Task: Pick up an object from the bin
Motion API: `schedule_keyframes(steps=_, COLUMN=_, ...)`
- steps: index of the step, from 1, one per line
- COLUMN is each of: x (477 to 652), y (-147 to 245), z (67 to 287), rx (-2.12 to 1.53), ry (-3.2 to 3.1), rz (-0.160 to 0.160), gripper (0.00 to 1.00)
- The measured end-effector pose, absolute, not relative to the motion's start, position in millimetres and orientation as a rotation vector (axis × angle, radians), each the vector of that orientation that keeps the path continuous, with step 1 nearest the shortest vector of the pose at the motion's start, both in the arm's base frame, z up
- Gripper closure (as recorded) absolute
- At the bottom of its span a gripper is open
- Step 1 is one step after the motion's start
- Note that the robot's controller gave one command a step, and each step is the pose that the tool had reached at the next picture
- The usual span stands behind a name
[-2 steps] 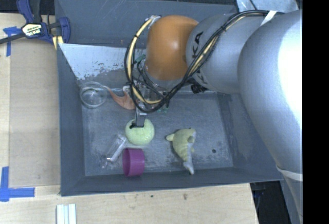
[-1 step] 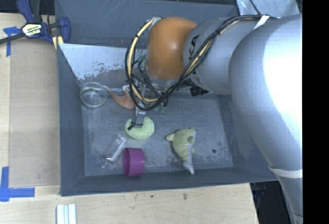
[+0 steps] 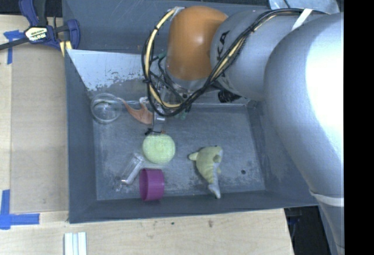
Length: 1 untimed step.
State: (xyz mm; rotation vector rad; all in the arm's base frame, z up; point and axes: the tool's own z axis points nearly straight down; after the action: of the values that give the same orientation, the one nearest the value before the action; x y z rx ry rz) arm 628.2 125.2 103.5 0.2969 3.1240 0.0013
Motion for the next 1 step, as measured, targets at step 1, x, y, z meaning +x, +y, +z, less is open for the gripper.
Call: schedule_keyframes(steps=1, x=622.9, y=121.1, z=80.6, rx=0.225, ry=3.133, rz=0.006, gripper=0.00)
